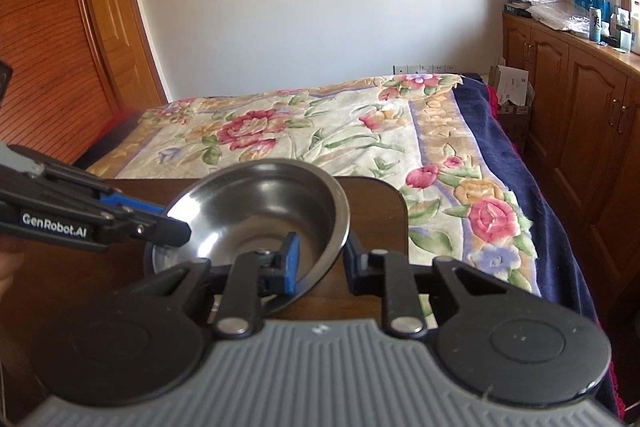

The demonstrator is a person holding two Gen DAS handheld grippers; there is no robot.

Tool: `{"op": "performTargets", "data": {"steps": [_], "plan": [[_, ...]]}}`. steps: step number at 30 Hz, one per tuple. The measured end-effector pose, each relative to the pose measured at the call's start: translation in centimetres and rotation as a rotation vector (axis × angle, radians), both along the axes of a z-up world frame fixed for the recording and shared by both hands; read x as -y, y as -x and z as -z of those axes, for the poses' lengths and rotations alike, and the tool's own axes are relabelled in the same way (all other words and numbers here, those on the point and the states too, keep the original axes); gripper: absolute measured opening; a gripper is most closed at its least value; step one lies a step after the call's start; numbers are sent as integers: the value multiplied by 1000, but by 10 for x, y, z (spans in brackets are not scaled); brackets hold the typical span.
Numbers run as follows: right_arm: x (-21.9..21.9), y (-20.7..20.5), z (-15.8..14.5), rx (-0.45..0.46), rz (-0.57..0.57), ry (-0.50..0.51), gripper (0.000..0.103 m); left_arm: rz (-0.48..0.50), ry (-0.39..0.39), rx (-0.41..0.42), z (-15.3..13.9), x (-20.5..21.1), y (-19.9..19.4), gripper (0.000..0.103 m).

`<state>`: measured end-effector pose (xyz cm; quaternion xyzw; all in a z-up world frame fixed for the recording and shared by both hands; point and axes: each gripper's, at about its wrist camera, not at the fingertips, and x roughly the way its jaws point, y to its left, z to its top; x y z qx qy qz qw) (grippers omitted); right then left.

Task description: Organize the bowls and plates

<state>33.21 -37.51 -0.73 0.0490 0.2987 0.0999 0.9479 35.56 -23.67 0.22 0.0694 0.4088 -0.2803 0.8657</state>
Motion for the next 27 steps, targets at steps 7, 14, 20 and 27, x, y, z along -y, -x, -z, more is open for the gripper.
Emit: {"op": "performTargets", "data": {"steps": [7, 14, 20, 27], "plan": [[-3, 11, -12, 18, -1, -14, 20, -5, 5, 25, -15, -8, 16, 21], [-10, 28, -28, 55, -2, -10, 18, -3, 12, 93, -38, -19, 39, 18], [-15, 45, -44, 96, 4, -11, 16, 7, 43, 129, -58, -33, 64, 17], [-23, 65, -57, 137, 8, -18, 14, 19, 52, 184, -75, -47, 95, 17]]}}
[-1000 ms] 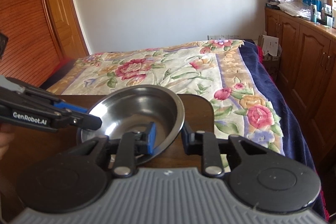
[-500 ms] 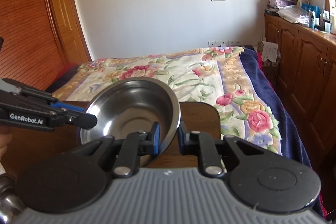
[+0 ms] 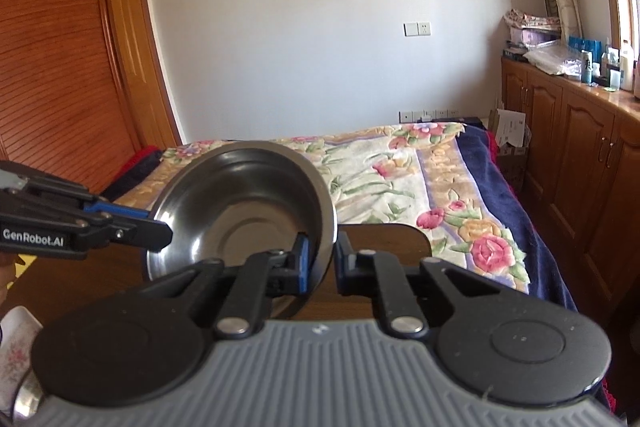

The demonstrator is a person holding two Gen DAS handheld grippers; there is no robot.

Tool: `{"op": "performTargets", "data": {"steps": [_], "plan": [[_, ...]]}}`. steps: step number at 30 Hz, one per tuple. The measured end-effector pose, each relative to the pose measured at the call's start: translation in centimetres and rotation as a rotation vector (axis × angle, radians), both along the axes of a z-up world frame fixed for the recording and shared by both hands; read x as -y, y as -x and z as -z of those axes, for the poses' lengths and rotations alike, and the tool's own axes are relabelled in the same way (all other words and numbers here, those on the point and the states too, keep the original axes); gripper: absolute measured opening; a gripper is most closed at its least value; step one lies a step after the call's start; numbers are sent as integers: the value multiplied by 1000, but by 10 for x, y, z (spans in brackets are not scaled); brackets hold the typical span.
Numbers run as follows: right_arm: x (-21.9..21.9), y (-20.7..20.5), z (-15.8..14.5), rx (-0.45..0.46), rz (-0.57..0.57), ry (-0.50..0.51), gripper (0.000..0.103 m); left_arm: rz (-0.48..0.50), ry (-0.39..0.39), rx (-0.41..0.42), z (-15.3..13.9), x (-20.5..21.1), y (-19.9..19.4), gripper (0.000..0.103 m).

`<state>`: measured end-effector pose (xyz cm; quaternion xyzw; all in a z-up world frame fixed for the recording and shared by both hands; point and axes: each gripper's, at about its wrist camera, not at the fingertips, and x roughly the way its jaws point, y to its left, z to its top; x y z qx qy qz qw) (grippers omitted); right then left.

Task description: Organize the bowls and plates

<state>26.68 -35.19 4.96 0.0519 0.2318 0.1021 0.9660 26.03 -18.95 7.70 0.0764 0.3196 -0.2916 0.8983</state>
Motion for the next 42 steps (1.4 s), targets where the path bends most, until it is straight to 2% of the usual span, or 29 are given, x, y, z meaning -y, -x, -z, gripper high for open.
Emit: {"op": "performTargets", "data": {"steps": [17, 35, 42], "plan": [[-24, 47, -18, 61, -3, 46, 13, 11, 85, 34, -8, -42, 63, 17], [-59, 84, -7, 60, -46, 64, 13, -20, 113, 43, 8, -85, 118, 17], [-66, 93, 4, 51, -64, 23, 14, -48, 135, 16, 21, -98, 131, 17]]}}
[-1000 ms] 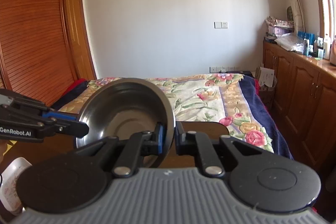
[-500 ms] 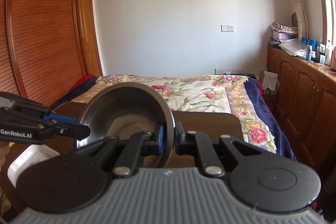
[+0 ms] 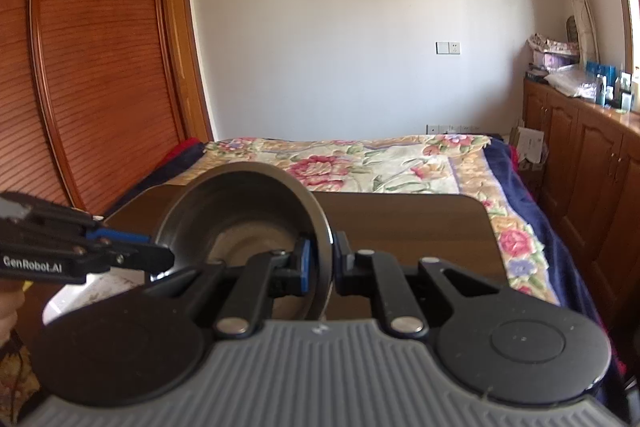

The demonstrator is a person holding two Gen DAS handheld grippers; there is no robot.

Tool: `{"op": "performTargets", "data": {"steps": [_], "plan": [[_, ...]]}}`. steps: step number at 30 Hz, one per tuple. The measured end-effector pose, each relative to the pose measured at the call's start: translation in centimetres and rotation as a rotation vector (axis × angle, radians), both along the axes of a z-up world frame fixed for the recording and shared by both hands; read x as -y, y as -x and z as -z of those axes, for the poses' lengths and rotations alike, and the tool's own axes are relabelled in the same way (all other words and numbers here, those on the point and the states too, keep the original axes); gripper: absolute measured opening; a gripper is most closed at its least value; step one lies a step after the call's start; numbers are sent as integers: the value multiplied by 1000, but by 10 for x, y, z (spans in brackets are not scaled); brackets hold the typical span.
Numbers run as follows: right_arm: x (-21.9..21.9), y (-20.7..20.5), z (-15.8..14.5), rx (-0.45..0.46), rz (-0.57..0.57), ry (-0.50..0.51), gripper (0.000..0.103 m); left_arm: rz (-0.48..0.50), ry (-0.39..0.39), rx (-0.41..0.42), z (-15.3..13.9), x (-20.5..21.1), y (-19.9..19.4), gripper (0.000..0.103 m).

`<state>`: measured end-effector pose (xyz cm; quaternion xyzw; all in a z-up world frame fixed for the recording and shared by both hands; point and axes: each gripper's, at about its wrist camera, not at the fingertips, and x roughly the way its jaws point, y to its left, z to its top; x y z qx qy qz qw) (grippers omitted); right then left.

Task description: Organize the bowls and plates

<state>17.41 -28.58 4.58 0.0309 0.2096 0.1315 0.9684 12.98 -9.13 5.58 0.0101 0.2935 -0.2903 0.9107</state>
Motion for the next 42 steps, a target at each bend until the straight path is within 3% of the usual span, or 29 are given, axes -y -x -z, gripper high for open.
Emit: {"op": "performTargets", "data": {"steps": [10, 24, 42], "plan": [[-12, 8, 23, -36, -15, -32, 14, -32, 8, -53, 27, -12, 9, 17], [-32, 13, 38, -52, -29, 49, 14, -48, 3, -105, 48, -21, 4, 17], [-43, 10, 48, -62, -60, 127, 18, -54, 15, -107, 57, -26, 4, 17]]}}
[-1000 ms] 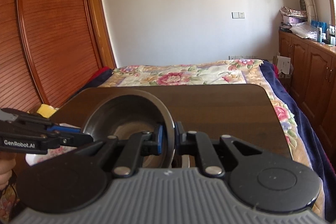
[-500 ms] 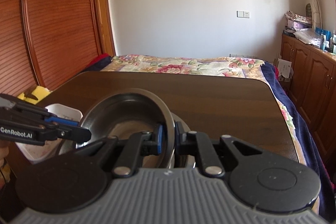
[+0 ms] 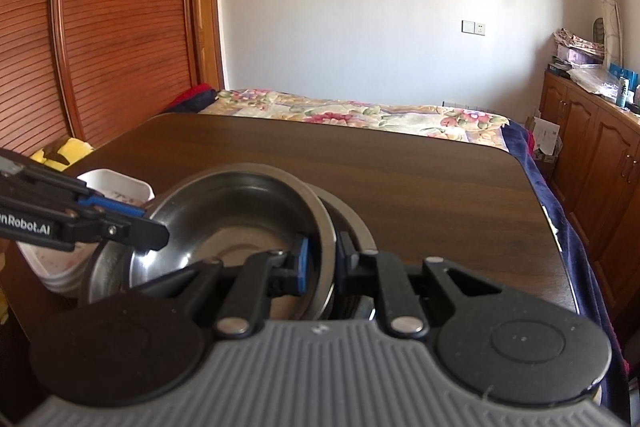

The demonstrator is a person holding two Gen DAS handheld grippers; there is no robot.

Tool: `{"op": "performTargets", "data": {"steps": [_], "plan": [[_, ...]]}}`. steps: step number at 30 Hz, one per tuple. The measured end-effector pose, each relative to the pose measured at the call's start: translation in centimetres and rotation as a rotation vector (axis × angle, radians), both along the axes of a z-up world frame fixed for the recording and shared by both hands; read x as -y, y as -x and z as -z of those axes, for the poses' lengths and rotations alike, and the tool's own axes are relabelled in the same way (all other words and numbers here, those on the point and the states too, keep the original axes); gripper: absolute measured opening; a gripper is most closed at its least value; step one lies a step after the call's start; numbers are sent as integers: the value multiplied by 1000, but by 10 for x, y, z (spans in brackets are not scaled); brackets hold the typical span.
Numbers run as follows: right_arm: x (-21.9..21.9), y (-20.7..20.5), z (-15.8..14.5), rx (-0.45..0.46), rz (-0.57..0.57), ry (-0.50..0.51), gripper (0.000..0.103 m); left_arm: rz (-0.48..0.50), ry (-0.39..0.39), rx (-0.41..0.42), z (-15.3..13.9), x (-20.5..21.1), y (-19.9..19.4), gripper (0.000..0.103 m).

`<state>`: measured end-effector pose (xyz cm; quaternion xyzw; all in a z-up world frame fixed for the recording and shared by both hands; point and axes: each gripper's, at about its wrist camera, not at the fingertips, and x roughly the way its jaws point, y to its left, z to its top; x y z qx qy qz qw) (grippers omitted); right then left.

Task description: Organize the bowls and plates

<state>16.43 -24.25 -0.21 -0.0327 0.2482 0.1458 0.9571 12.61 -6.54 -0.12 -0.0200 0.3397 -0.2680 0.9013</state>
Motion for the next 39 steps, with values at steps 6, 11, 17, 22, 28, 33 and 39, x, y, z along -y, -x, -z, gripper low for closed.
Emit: {"op": "performTargets", "data": {"steps": [6, 11, 17, 22, 28, 33, 39], "plan": [[-6, 1, 2, 28, 1, 26, 20, -22, 28, 3, 2, -3, 3, 17], [-6, 3, 2, 41, 1, 28, 20, -31, 18, 16, 2, -1, 8, 18], [0, 5, 4, 76, 6, -5, 20, -48, 52, 21, 2, -4, 13, 25], [1, 5, 4, 111, 23, -34, 20, -68, 67, 62, 0, -5, 20, 29], [10, 12, 5, 149, 64, -106, 21, -116, 26, 172, 0, 2, 37, 35], [12, 24, 8, 187, 96, -102, 43, -146, 20, 223, 1, 2, 49, 46], [17, 30, 13, 203, 121, -115, 56, -182, -1, 279, 0, 1, 62, 74]]}}
